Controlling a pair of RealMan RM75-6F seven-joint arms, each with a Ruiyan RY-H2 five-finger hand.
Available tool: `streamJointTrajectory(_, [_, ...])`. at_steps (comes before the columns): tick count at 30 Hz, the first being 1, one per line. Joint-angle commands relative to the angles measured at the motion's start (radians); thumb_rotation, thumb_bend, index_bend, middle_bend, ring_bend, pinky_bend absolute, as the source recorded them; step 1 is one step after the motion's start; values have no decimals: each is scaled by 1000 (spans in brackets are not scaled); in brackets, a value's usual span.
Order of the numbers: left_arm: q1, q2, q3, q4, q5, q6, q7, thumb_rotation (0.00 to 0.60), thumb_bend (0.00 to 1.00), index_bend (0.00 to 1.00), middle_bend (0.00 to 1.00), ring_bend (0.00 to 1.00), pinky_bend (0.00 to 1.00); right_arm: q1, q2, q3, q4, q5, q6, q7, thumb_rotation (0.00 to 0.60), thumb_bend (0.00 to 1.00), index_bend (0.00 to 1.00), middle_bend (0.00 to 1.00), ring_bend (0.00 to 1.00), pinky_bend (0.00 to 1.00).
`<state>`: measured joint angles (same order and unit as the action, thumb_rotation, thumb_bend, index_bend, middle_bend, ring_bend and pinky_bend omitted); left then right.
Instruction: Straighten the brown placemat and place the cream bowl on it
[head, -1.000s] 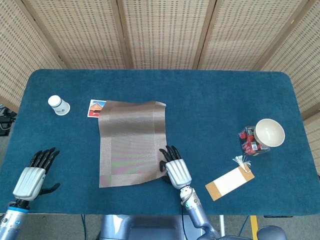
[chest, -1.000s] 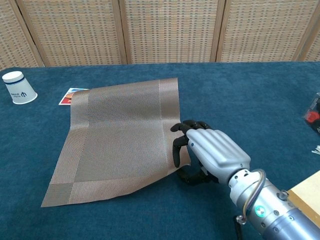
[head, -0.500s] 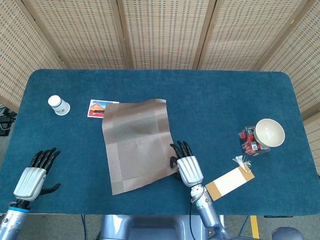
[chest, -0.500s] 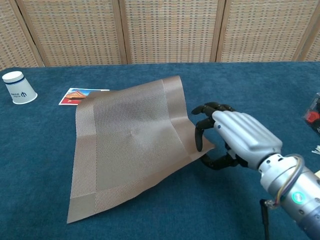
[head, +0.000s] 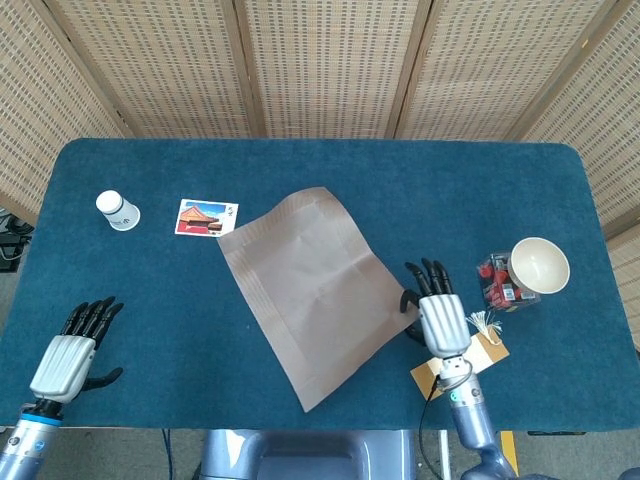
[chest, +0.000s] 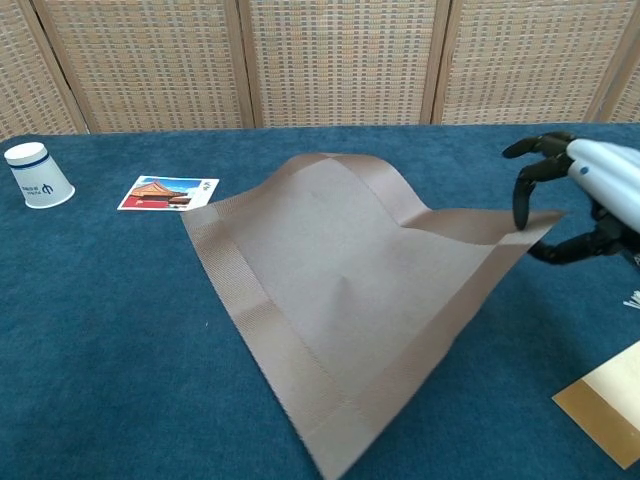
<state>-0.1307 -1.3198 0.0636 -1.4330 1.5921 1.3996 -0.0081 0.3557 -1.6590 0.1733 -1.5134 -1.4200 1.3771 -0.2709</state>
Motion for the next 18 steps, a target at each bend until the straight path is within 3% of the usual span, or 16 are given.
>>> streamJointTrajectory(1, [0, 0, -1, -1, 0, 2, 1, 600, 177, 13, 0, 0, 0, -3, 68, 49, -35, 30, 4, 21, 600, 533, 746, 216, 0, 1])
streamJointTrajectory(3, [1, -1, -1, -3, 0, 2, 5, 600, 177, 14, 0, 0, 0, 18, 112, 114, -38, 76, -17, 21, 600, 532, 746, 216, 0, 1])
streamJointTrajectory(12, [-1, -4, -2, -8, 0, 2, 18, 600, 178, 14, 0, 0, 0, 80, 170, 196, -39, 166, -76, -48, 600, 509, 719, 211, 0, 0])
streamJointTrajectory(18, [-1, -3, -3, -9, -1, 3, 18, 600, 179, 14, 0, 0, 0, 74, 210, 196, -41, 210, -75, -79, 600, 330, 440, 3, 0, 0])
